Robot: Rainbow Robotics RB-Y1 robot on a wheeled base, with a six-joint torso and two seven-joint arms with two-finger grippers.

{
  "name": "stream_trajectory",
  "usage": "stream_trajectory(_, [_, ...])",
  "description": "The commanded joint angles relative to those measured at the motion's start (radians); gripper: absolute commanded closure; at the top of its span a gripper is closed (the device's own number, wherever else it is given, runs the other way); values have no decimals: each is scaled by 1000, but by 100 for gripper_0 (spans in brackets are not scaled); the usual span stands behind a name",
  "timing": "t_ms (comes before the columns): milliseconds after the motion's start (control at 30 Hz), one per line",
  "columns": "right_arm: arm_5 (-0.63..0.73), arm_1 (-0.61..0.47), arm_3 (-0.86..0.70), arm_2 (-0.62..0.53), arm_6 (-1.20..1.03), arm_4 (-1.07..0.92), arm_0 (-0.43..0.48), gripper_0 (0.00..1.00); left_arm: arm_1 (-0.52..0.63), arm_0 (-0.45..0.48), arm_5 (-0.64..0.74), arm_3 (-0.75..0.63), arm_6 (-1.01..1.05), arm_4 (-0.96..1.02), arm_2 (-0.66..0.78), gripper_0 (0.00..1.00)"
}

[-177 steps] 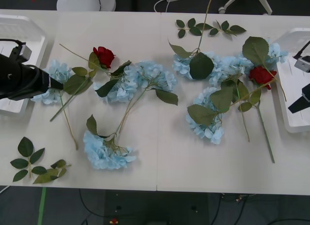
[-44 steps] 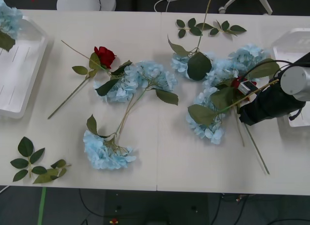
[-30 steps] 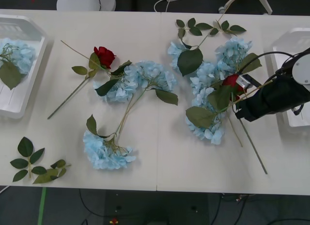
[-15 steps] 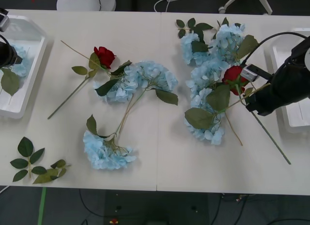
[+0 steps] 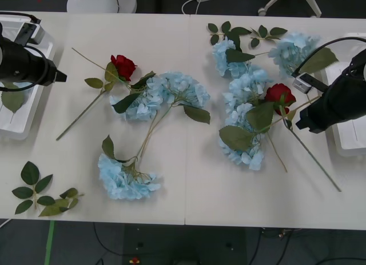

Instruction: Place the red flowers into the right box and the blue flowers into the left box. If a person shows an open palm, hand one flower to the person first, then continue sorting.

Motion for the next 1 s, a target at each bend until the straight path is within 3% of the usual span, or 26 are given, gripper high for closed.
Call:
stream_trajectory(33, [-82,-12,38,70,45,28,3,30,-75,-6,10,60,-132,17,-2,0])
stream_trajectory(67, [-97,-14,42,82,49,33,3,19,-90,-6,10,77,-154,16,-3,0])
stream_trajectory(200, [-90,-34,36,85,63,24,3,0,-133,-9,10,125,-223,16,-25,0])
stream_trajectory(500, [-17,-115,-39,39,88,-76,2,0,-176,-54,10,194,-306,19,-163,0])
stream_trajectory(800, [191,-226,-45,-143,95,-301,3,0,-245,-55,10,278,-393,39,-210,0])
stream_trajectory(1000, [271,-200,-45,-292,-26,-298,0,0,-284,-57,-8,326,-399,52,-224,0])
